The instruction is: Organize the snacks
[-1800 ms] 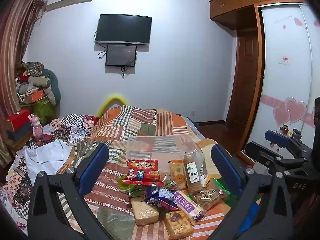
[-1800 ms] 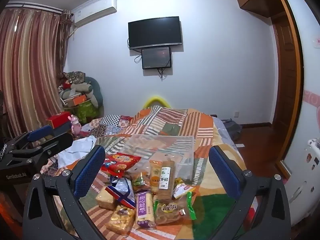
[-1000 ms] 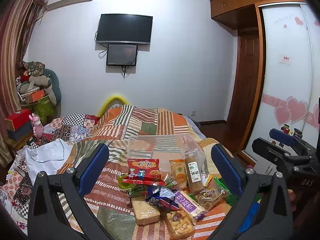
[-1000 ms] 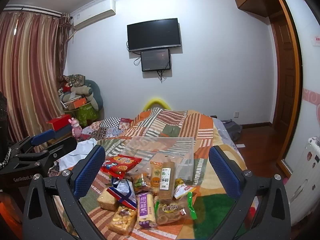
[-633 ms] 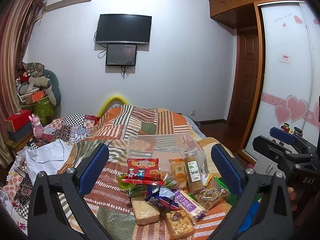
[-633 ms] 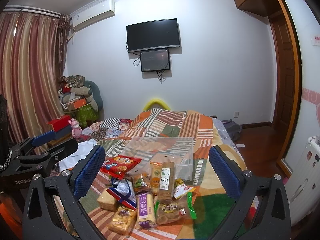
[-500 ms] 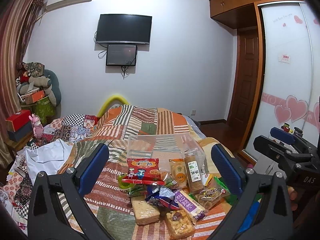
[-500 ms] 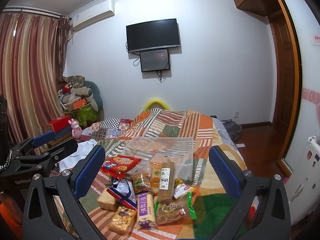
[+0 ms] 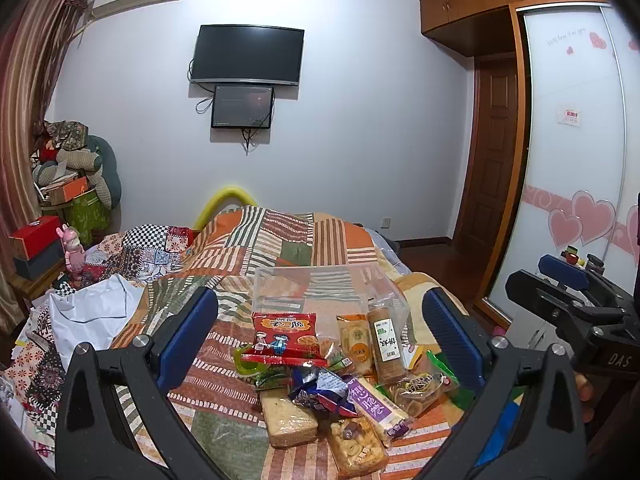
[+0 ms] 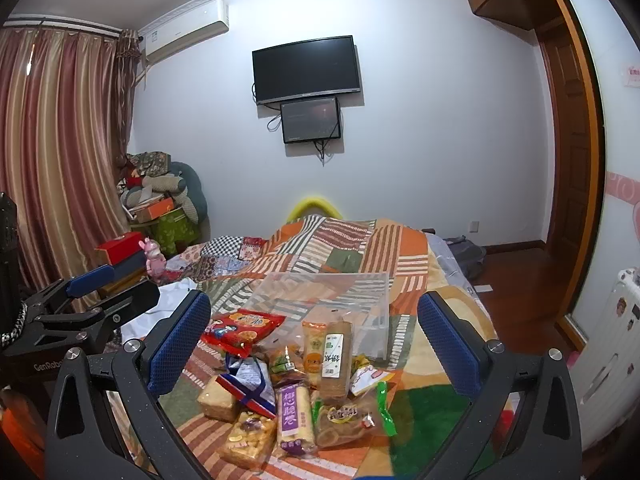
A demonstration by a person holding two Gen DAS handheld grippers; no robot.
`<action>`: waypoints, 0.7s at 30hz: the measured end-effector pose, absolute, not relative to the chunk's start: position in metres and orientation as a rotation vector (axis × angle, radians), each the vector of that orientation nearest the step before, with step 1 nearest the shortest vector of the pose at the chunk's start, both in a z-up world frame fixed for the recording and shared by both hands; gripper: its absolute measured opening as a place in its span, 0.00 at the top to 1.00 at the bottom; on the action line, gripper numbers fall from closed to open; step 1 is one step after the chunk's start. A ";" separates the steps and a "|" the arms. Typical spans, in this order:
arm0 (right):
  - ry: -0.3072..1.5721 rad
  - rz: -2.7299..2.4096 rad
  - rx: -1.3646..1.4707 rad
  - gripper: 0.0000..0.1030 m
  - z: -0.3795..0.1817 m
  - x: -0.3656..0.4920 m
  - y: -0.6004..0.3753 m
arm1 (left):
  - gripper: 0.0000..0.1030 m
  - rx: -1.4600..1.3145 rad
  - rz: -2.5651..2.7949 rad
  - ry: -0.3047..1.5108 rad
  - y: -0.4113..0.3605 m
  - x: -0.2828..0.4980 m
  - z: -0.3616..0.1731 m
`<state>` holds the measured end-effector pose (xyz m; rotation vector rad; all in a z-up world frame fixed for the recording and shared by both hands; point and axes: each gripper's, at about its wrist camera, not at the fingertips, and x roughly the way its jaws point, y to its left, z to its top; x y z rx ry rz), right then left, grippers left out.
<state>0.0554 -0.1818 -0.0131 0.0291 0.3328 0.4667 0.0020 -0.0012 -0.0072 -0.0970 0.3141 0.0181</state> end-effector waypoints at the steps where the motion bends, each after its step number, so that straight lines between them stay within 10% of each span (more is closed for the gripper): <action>1: 0.333 0.467 0.030 0.00 -0.013 0.055 -0.182 | 0.00 -0.097 0.018 0.314 0.000 0.003 -0.007; 21: 0.335 0.470 0.039 0.00 -0.015 0.056 -0.182 | 0.00 -0.091 0.020 0.311 0.000 0.002 -0.005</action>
